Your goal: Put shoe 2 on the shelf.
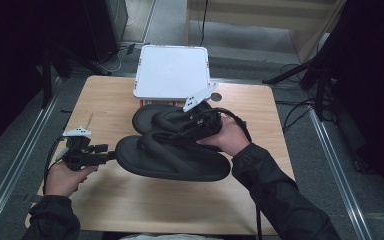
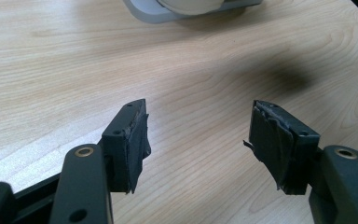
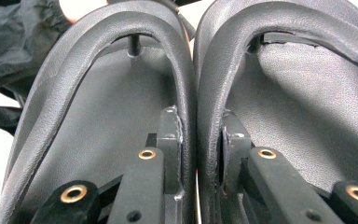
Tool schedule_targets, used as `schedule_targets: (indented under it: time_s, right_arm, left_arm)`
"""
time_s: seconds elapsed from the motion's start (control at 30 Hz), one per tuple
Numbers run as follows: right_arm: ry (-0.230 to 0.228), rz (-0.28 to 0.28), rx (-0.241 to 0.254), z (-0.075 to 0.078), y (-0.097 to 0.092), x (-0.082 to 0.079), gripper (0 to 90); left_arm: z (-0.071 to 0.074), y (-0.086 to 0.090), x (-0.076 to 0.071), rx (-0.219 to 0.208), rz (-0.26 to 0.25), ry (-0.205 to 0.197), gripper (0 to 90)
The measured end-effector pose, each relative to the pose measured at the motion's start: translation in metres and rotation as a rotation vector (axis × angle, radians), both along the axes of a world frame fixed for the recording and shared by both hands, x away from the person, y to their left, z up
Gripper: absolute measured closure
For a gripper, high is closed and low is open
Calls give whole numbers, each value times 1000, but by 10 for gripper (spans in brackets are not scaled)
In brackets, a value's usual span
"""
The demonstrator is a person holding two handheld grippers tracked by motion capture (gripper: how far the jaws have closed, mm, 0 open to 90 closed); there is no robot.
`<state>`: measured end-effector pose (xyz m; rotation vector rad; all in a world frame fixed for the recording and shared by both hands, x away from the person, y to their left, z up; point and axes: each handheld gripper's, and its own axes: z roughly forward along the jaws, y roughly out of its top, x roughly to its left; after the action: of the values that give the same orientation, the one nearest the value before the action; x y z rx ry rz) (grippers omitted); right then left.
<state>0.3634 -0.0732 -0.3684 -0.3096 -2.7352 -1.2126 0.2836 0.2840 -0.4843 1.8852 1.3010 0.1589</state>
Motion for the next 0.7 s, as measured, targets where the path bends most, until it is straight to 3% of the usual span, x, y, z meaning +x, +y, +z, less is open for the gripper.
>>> schedule_targets:
  time_s: [0.47, 0.53, 0.57, 0.7]
  right_arm:
    - [-14, -83, 6, 40, 4, 19, 755]
    - [2, -105, 11, 45, 6, 23, 755]
    - [19, -144, 9, 50, 8, 28, 755]
    - [11, -198, -5, 58, 12, 38, 755]
  left_arm:
    - [0, -2, 0, 2, -9, 5, 378]
    - [-1, -2, 1, 2, -11, 7, 378]
    - [-1, -2, 1, 2, -14, 8, 378]
    - [0, -3, 0, 0, -14, 4, 378]
